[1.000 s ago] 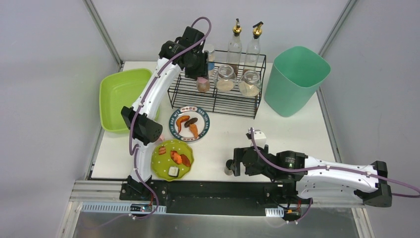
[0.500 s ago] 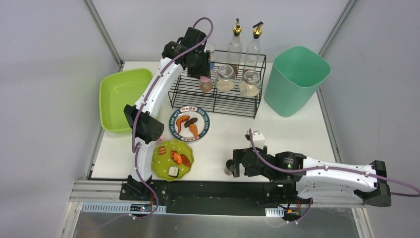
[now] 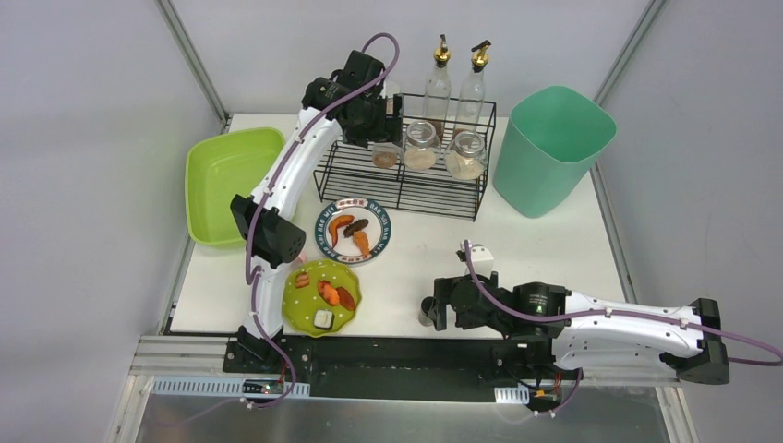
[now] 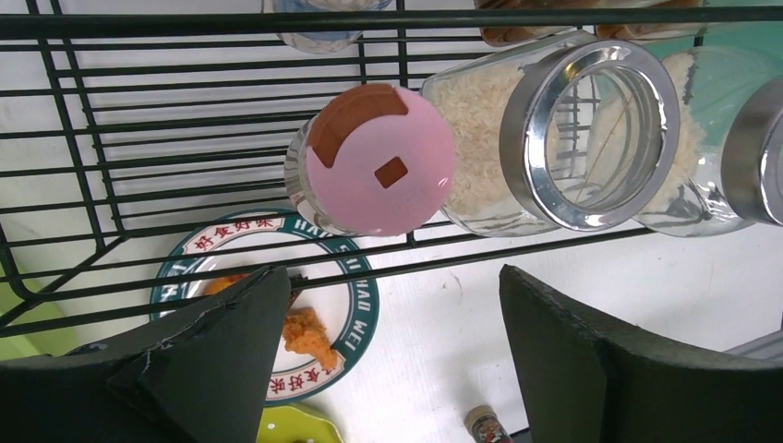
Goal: Clear the kitchen counter
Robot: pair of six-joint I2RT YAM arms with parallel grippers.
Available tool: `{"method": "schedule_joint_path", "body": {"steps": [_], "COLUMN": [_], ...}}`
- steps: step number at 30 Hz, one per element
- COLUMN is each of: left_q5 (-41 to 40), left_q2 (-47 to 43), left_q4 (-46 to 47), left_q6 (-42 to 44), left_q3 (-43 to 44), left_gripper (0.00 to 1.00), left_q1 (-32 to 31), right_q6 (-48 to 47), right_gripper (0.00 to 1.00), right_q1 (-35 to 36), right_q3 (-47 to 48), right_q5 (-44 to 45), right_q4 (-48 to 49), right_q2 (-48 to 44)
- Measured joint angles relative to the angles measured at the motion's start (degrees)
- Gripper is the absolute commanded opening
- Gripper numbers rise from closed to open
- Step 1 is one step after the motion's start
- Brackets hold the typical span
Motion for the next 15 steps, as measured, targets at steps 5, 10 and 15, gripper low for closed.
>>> {"method": "schedule_joint_path", "body": {"steps": [5,10,15], "left_q5": [0.8,0.7,-0.2], "left_q2": [-1.9,-7.4,-14.6], "left_q4": [0.0,0.2,0.4], "left_q6": [0.1,0.4,1.3], "left_q3": [-1.5,-5.8,-12.2], "left_gripper": [0.87,0.87,0.87], "left_q1": [-0.1,-2.0,-6.8], "right_q6": [-0.2,-0.5,-0.7], "right_gripper": [0.99,0.99,0.99], "right_q1": [0.0,0.0,0.0], "right_q3": [0.4,2.6,4.9], "right_q5": [0.3,1.5,3.2], "right_q4": [-0.4,-1.8,-4.2], "right_q2": [-0.2,-0.7,-1.8]}}
